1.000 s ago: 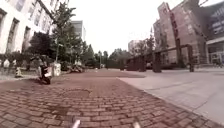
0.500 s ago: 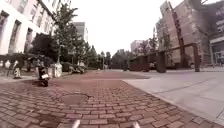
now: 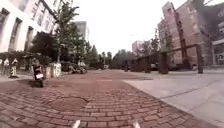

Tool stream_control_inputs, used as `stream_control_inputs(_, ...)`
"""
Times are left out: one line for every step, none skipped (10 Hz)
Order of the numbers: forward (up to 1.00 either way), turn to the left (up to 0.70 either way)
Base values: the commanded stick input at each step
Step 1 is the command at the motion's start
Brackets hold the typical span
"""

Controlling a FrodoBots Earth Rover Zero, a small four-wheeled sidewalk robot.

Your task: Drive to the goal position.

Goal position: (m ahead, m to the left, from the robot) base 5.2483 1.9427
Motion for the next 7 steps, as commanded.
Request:
stream_control_inputs(0.70,0.00)
stream_control_inputs(0.70,0.06)
stream_control_inputs(0.70,0.07)
stream_control_inputs(0.70,0.05)
stream_control_inputs(0.70,0.00)
stream_control_inputs(0.70,0.00)
stream_control_inputs(0.70,0.03)
